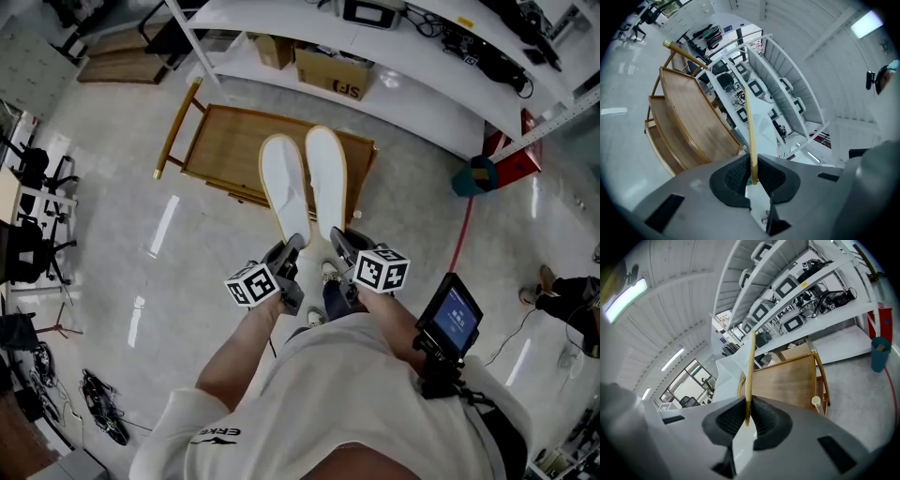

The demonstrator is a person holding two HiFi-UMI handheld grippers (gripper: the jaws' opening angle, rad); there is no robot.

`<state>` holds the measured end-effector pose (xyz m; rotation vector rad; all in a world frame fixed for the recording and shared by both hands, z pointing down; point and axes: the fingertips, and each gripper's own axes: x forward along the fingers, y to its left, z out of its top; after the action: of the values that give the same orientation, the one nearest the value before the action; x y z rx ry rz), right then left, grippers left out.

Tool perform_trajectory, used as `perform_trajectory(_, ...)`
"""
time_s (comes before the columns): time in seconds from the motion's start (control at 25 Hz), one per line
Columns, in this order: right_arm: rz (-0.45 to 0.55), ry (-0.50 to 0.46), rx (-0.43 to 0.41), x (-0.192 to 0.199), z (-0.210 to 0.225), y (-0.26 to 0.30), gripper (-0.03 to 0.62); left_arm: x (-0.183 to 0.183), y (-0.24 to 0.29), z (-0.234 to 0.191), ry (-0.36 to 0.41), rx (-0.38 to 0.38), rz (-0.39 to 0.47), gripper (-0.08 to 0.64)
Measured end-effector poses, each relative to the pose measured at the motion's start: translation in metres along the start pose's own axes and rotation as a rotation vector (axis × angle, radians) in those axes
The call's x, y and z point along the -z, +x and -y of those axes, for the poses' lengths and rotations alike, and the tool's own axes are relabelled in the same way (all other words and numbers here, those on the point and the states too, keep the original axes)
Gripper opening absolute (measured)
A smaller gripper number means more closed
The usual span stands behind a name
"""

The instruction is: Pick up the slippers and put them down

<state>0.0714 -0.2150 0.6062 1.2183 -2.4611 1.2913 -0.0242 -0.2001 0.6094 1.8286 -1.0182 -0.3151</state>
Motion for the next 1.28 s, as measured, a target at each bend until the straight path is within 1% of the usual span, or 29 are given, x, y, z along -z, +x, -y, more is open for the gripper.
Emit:
perform_trajectory(0.48, 0.114, -0.070, -0.054, -0.015, -0.062, -0.052, 0.032, -0.016, -0.049, 0.055, 0.057, 0.085, 0.101, 0.034)
perform_trajectory(0.72, 0.150, -0.100, -0.084, -0.013, -0.090, -0.075, 0.032, -0.011, -0.075, 0.073, 0.072, 0.108, 0.128, 0.034)
perform_trajectory(0.96, 0.175, -0.129, -0.102, -0.014, -0.104, -0.088, 0.032, -0.009, -0.083, 0.085, 0.087, 0.131, 0.145, 0.034)
perform_trajectory(1.28, 0.188, -0.142, -0.109, -0.015, -0.111, -0.099, 0.032, -0.007, -0.089, 0.099, 0.108, 0.147, 0.148, 0.034)
